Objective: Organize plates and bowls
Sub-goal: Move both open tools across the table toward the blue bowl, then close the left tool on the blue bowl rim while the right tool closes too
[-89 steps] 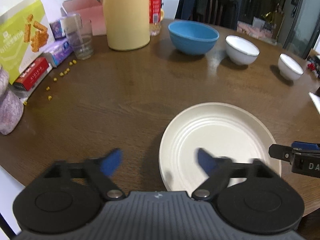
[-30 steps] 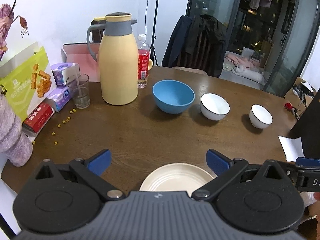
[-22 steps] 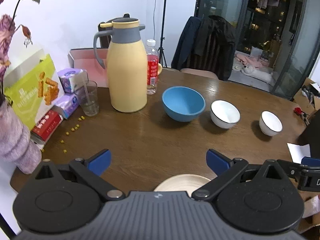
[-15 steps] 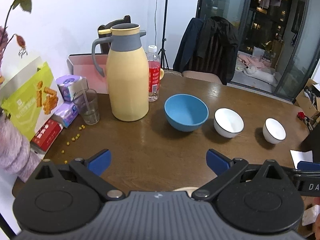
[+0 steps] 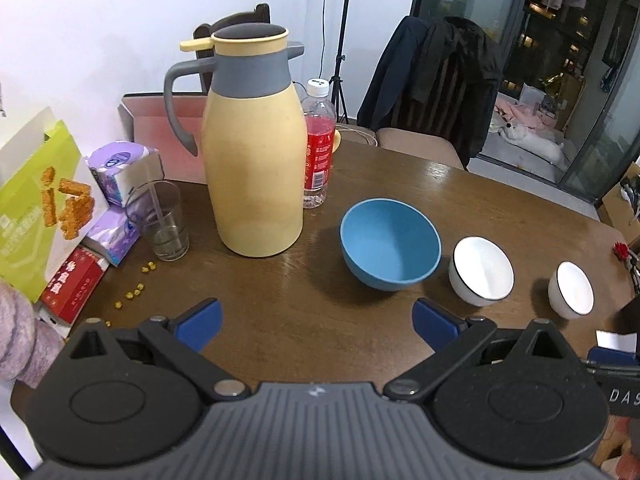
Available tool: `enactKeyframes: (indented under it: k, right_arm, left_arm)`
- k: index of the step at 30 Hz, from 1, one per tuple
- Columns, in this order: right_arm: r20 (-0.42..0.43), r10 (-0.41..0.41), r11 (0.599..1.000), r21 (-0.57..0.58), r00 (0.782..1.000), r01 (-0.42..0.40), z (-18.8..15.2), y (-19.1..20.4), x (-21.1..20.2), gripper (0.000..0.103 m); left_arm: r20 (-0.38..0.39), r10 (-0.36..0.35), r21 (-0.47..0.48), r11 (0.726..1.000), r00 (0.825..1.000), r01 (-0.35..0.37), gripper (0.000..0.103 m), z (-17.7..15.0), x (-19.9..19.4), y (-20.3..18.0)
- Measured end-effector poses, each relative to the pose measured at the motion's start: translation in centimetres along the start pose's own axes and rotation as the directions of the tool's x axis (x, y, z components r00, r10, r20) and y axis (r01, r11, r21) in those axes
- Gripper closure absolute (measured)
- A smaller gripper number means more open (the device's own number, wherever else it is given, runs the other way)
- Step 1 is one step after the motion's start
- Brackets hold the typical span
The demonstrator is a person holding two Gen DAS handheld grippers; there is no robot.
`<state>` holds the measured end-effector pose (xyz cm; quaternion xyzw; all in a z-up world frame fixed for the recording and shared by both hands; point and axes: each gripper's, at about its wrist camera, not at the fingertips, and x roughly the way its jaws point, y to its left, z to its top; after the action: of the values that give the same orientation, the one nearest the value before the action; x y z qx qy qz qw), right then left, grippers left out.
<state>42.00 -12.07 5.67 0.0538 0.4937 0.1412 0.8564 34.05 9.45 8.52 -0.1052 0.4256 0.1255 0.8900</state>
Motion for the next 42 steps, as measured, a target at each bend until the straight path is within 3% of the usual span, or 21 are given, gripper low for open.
enactKeyframes:
  k: [14,24,33,42]
  right_arm:
    - [-0.059,-0.02,0.999,0.033,0.998,0.022,5.2,0.8,6.6,0.002]
    - [-0.088,-0.028,1.0,-0.01,0.996,0.028,8.4,1.6,11.4,0.012]
    - [-0.121,-0.023,0.999,-0.05,0.992,0.017,10.4,2.1,16.0,0.036]
    - [-0.139,-0.033,0.995,-0.103,0.99,0.019,11.3,2.8,19.6,0.046]
  left_arm:
    - [-0.062,0.004,-0.015,1.0,0.998,-0.005,0.0,4.3,6.8,0.8]
    - [-0.121,0.008,-0.017,1.0,0.993,-0.01,0.0,5.8,12.1,0.7]
    - [-0.162,0.002,-0.021,1.0,0.987,-0.006,0.004,6.4,16.0,0.4]
    - [-0.191,-0.008,-0.047,0.999,0.982,-0.001,0.008,6.8,19.5,0.5]
